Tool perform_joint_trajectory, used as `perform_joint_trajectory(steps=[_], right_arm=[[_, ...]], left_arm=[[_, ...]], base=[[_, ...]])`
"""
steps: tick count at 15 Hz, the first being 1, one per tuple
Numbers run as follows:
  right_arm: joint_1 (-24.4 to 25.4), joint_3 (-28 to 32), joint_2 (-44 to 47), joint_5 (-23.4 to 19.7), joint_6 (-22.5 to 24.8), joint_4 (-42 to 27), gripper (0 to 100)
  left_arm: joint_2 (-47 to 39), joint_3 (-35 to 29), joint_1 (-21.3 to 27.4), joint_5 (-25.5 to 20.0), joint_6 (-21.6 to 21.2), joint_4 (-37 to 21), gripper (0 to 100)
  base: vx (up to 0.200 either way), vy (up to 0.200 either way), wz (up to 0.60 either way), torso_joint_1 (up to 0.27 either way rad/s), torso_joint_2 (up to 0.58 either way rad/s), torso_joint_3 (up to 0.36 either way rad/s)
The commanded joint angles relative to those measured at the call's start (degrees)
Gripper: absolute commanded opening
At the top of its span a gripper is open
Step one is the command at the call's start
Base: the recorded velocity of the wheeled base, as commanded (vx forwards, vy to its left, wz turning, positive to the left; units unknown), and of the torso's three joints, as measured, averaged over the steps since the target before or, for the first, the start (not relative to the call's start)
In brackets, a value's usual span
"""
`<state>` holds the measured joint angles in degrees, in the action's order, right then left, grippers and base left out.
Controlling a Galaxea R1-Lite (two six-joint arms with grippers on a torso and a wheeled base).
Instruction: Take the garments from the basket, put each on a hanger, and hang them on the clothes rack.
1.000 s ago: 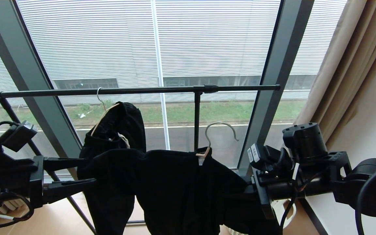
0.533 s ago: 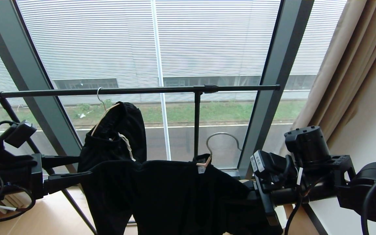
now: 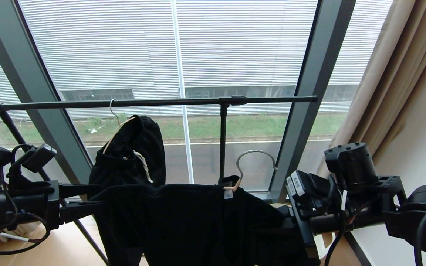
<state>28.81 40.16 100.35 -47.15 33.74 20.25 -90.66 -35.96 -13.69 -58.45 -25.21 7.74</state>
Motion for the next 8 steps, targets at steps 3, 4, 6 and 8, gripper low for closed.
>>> perform_joint_trajectory(steps=[3, 4, 6, 8], right_arm=[[0.0, 0.3, 0.5, 0.0, 0.0, 0.1, 0], [0.0, 0.4, 0.6, 0.0, 0.0, 0.3, 0], [-0.4, 0.7, 0.9, 0.0, 0.0, 0.6, 0], [-2.8, 1.4, 0.8, 0.0, 0.0, 0.6, 0]], left_arm=[[-0.6, -0.4, 0.0, 0.0, 0.1, 0.1, 0], [-0.6, -0.5, 0.0, 0.0, 0.1, 0.1, 0], [-0.5, -1.1, -1.7, 0.0, 0.0, 0.2, 0], [-0.5, -1.9, -3.7, 0.0, 0.0, 0.6, 0]], base=[[0.000, 0.000, 0.00, 0.000, 0.00, 0.000], [0.000, 0.000, 0.00, 0.000, 0.00, 0.000], [0.000, 0.000, 0.00, 0.000, 0.00, 0.000], [0.000, 0.000, 0.00, 0.000, 0.00, 0.000]])
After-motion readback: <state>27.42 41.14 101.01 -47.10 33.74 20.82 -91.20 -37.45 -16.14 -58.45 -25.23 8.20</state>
